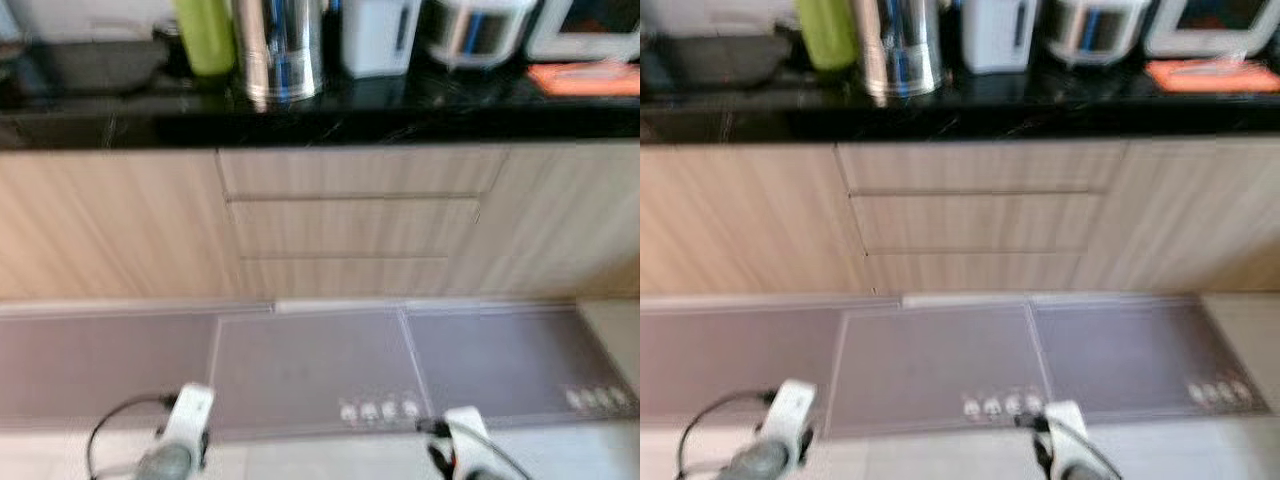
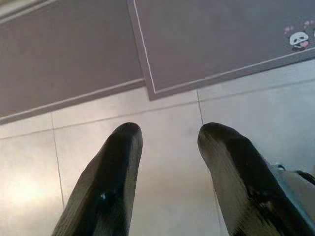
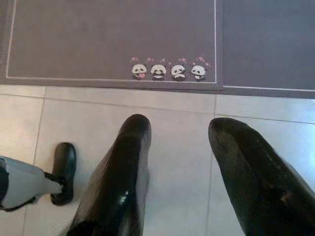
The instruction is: Kitchen organization
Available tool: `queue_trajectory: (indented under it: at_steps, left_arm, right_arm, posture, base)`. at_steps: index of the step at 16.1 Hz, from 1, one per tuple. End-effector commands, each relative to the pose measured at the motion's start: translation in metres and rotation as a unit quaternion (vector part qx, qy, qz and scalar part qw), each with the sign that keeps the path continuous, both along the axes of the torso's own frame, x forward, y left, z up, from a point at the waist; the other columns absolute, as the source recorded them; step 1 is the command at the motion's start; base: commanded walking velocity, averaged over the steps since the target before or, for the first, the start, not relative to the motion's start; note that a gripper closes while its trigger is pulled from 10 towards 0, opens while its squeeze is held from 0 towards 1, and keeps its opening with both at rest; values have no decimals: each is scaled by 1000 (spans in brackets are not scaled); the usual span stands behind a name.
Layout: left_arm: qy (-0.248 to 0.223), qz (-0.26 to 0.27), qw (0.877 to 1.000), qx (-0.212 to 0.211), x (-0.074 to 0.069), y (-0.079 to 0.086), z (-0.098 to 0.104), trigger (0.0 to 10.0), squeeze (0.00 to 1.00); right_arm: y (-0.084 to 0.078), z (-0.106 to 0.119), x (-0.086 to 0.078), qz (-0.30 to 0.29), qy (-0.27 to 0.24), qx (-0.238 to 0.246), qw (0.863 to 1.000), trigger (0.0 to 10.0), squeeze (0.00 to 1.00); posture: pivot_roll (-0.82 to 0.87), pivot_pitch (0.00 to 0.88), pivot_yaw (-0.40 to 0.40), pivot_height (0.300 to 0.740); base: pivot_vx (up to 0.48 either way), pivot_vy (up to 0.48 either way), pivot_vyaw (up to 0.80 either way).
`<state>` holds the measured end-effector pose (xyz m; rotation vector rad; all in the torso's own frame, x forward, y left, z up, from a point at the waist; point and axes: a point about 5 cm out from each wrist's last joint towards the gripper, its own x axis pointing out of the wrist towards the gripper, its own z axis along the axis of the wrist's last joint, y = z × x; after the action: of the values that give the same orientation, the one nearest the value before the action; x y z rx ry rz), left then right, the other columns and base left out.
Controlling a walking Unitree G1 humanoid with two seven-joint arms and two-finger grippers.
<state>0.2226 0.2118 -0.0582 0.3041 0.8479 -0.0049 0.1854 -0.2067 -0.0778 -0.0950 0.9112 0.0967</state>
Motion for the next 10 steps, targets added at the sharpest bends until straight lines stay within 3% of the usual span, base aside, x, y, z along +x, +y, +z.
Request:
queue_trajectory:
  at_steps: [1,8,10]
  left_arm:
    - [3,-4,1000,0,0,-3,-1,10000,0]
    - [-2,5,1000,-1,1,-2,0,10000,0]
    - [2,3,1000,-1,1,-2,0,10000,0]
  right_arm:
    - [-3,-1,-3,-6,3,-2,1000,10000,0]
    - [-3,0,-1,7,1,-8,1000,10000,0]
    - [-3,0,-1,9,3,-8,1000,10000,0]
  posture:
    - [-93,0,17,740]
    - [-95,0,18,740]
    - [-95,0,19,740]
  base:
    - [0,0,0]
    - [0,0,0]
    - [127,0,800]
